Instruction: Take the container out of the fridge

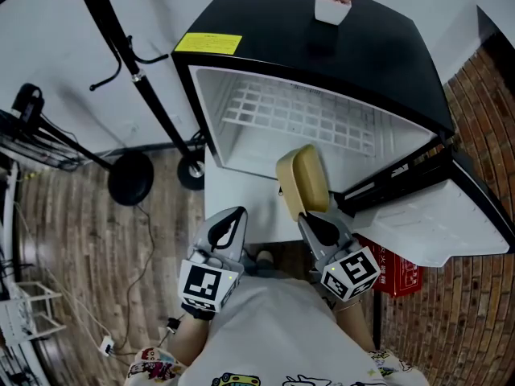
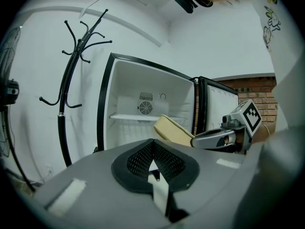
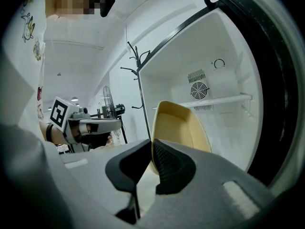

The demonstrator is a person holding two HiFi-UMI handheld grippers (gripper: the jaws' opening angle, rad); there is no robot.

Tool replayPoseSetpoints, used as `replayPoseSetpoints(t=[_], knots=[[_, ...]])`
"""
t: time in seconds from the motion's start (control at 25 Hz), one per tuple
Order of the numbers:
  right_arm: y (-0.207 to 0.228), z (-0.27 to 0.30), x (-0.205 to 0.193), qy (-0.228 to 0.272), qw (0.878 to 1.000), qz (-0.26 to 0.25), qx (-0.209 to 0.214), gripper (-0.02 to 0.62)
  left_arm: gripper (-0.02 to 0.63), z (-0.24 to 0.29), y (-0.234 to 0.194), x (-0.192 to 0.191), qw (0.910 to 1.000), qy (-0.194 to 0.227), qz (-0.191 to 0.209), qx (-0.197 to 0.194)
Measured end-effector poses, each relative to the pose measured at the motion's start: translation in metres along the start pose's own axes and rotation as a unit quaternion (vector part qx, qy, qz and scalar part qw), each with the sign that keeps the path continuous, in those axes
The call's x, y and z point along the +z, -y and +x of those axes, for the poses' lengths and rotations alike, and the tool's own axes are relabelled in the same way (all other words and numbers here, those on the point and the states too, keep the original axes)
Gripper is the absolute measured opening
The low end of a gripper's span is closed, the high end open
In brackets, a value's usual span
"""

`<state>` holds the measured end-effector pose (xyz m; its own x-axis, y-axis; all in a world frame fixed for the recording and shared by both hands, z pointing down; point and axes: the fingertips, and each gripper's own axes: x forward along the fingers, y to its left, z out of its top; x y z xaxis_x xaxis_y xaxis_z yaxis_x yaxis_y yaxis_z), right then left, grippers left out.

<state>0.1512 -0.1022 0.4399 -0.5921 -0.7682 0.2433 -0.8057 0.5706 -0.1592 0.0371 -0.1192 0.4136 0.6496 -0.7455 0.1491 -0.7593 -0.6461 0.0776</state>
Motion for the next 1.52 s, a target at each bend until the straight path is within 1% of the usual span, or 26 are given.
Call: replayPoseSetpoints(t=[0.12,0.32,0.44,0.64,1.08,1.24,1.52], knots=[[-0.001,0.000,0.000,0.001,1.000,-0.002,-0.003,0.017,0.000,-0.001,-0.001,-0.003,1.0000,0.001,0.001,-0.002],[-0.002,0.000,0.001,0.002,1.000,-0.005,-0.007,0.017,0.002,-0.002,-0.002,0.002,1.0000,0.006,0.004,-0.002],[-0.002,0.000,0.002,0.004,1.000,-0.008,-0.010,0.017,0.001,-0.003,-0.003,0.000,1.0000,-0.003,-0.001,0.001],[-0.001,0.000,0.004,0.006,1.000,-0.009,-0.014,0.017,0.002,-0.003,-0.005,0.003,1.0000,0.000,0.001,0.002],[0.000,0.003,0.006,0.009,1.000,-0.008,-0.013,0.017,0.000,-0.002,-0.011,0.004,1.0000,0.003,0.002,0.007],[0.001,0.005,0.007,0.009,1.000,-0.008,-0.012,0.017,0.001,-0.002,-0.017,0.009,0.9998,0.013,0.009,0.011],[0.001,0.004,0.007,0.008,1.000,-0.009,-0.011,0.017,0.000,-0.003,-0.028,0.010,0.9997,0.015,-0.001,0.017]])
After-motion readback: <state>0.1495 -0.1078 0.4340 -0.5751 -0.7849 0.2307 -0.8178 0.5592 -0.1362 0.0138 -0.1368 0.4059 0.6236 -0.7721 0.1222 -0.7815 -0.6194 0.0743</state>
